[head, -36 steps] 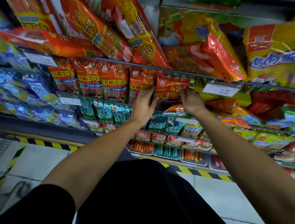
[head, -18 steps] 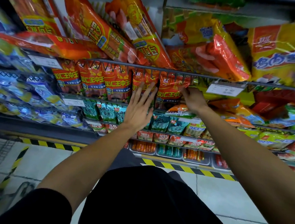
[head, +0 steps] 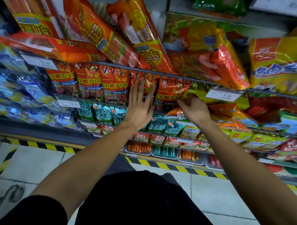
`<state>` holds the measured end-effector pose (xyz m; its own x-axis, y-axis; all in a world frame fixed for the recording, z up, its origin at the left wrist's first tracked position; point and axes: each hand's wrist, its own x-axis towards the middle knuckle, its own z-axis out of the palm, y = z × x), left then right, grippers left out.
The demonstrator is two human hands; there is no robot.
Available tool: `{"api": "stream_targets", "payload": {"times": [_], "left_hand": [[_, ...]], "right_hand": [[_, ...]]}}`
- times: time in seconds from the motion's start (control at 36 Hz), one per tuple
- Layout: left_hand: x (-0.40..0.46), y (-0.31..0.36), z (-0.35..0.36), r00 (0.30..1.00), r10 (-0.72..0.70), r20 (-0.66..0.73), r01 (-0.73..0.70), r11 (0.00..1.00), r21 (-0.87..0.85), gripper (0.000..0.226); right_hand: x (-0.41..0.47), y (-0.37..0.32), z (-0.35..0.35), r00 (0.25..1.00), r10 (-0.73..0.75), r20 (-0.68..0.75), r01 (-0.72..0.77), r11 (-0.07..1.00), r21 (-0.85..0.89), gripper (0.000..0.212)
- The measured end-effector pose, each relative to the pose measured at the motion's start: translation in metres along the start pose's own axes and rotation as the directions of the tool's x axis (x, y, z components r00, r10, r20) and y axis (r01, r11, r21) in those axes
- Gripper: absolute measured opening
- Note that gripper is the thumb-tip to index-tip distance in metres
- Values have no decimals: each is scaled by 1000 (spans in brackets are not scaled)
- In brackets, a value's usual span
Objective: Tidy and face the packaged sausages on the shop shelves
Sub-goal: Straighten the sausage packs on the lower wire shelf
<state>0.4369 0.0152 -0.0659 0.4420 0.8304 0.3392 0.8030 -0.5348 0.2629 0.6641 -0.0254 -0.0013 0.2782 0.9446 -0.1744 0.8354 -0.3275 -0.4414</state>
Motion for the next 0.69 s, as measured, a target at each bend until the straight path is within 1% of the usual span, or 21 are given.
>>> {"api": "stream_targets", "payload": {"times": [0.06,0.08,0.11,0.14,0.17,0.22,0.31,0.36,0.44,0.5,0.56,0.61,0.69], "left_hand": [[-6,5,-3,994,99,-35,-100,995,-25,72],[-8,8,-3,985,169,-31,-169,985,-21,72],[-9,11,-2,973,229,-14,-229,973,-17,73],[-9,13,0,965,263,4,-263,965,-18,74],[-9,14,2,963,268,13,-268,963,-20,75],[-3,14,6,971,241,5,-241,970,-16,73],[8,10,8,976,217,18,-218,976,18,66],[11,11,8,980,198,35,-198,980,20,67],[9,16,6,982,178,63,-178,984,-5,82],[8,19,2,981,163,104,-158,986,-51,90],[6,21,-4,980,144,140,-132,987,-96,89],[3,23,-11,977,133,164,-111,984,-138,83],[-6,26,-17,972,119,202,-67,967,-244,71]], "right_hand": [[-14,5,6,981,-110,-160,113,994,9,48],[-21,6,9,959,-180,-221,185,983,1,47],[-25,7,13,933,-257,-251,258,966,-30,47],[-28,6,15,911,-328,-252,319,945,-76,49],[-30,4,17,893,-384,-236,363,923,-126,52],[-29,1,19,881,-433,-187,396,894,-208,57],[-24,-1,21,899,-415,-140,367,888,-275,59],[-24,-1,18,904,-412,-117,370,888,-274,58],[-24,7,13,904,-423,-68,399,889,-225,60],[-27,14,9,913,-405,-55,389,902,-187,63],[-35,21,6,931,-358,-78,350,932,-94,65],[-48,29,3,950,-298,-94,305,951,60,70],[-72,41,7,978,-181,-107,204,937,283,83]]}}
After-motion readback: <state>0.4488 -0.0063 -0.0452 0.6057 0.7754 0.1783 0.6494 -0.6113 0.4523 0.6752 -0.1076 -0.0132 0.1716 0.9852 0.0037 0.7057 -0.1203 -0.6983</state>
